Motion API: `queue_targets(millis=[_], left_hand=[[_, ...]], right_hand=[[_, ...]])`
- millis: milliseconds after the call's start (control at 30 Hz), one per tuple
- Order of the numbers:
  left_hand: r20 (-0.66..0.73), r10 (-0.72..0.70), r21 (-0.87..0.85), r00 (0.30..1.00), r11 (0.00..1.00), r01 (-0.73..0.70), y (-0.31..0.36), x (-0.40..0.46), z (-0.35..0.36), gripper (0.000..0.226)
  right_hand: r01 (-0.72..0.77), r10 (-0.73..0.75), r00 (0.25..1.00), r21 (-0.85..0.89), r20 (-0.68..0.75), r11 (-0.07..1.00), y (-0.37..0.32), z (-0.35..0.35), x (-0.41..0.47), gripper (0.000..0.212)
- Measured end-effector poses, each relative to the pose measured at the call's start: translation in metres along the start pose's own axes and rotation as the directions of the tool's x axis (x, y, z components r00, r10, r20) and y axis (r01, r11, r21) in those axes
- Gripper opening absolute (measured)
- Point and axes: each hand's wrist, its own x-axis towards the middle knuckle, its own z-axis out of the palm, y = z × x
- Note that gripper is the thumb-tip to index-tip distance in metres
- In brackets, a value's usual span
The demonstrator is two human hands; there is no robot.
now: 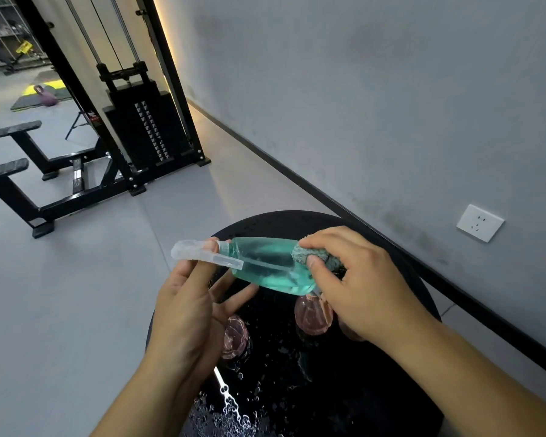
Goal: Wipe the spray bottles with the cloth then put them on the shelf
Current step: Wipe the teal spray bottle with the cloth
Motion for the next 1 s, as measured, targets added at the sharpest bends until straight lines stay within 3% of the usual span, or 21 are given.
queue_targets(millis=[233, 633, 800, 900, 1000], left_hand=[[0.028, -0.021, 0.032, 0.999, 0.999, 0.020, -0.006, -0.006, 0.006, 0.017], [0.087, -0.038, 0.000, 0.995, 0.999, 0.038, 0.001, -0.007, 0.004, 0.010], [0.218, -0.025, -0.036, 0.976, 0.999, 0.033, -0.001, -0.007, 0.002, 0.044], [0.257, -0.003, -0.041, 0.966, 0.999, 0.014, 0.001, -0.012, 0.006, 0.039], [0.156, 0.006, 0.026, 0.988, 1.000, -0.010, 0.003, -0.016, 0.014, 0.039]], right_hand=[[0.082, -0.083, 0.996, 0.031, 0.016, 0.996, -0.011, 0.004, -0.002, 0.023], [-0.010, 0.024, 0.997, 0.173, -0.078, 0.985, -0.006, 0.005, 0.000, 0.024], [-0.012, 0.045, 0.988, 0.218, -0.146, 0.976, -0.002, 0.003, 0.002, 0.022], [-0.015, 0.049, 0.988, 0.234, -0.144, 0.972, -0.002, 0.004, 0.001, 0.022], [-0.022, 0.056, 0.991, 0.261, -0.123, 0.965, -0.003, 0.006, 0.000, 0.022]])
